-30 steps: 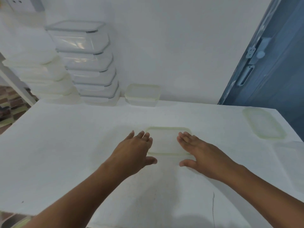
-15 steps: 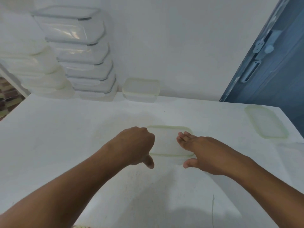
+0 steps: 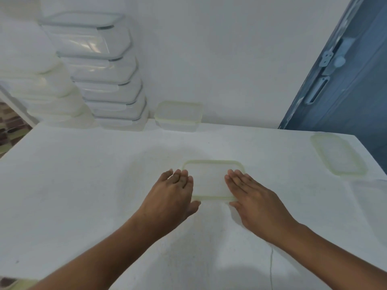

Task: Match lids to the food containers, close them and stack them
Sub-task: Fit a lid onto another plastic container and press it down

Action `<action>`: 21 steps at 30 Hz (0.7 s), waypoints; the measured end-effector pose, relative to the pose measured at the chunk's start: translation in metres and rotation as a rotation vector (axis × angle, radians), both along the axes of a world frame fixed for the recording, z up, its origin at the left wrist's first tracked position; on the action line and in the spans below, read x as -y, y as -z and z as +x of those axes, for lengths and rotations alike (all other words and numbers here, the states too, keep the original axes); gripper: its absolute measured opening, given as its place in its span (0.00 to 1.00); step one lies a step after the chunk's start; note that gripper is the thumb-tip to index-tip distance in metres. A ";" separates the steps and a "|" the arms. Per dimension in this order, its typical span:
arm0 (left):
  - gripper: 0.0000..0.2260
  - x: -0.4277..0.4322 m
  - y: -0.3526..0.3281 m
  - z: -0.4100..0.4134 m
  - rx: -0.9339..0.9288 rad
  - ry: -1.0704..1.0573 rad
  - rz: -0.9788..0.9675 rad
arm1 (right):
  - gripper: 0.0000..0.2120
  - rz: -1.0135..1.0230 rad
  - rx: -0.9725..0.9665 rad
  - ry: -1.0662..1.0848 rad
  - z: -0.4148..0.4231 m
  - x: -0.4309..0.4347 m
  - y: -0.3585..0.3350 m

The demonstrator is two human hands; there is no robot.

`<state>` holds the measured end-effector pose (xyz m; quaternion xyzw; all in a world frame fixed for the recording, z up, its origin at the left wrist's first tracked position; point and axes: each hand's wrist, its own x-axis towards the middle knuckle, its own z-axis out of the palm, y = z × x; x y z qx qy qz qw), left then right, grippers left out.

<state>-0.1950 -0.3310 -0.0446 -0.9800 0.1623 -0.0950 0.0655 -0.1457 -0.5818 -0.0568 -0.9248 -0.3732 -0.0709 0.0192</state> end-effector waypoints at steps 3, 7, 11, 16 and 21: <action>0.29 -0.001 -0.002 -0.002 0.005 -0.009 0.021 | 0.26 0.026 -0.011 -0.008 0.001 0.003 -0.002; 0.27 -0.006 -0.012 -0.007 0.009 0.012 0.036 | 0.25 0.130 -0.015 -0.047 0.007 0.007 -0.008; 0.23 -0.008 -0.014 -0.018 0.000 0.063 0.017 | 0.29 0.165 -0.044 -0.015 0.015 0.010 -0.012; 0.21 -0.001 -0.020 -0.032 -0.077 0.124 -0.052 | 0.29 0.295 -0.041 -0.030 0.035 0.008 -0.004; 0.13 0.004 -0.020 -0.032 -0.080 0.258 -0.148 | 0.31 0.158 0.001 0.045 0.043 -0.004 -0.016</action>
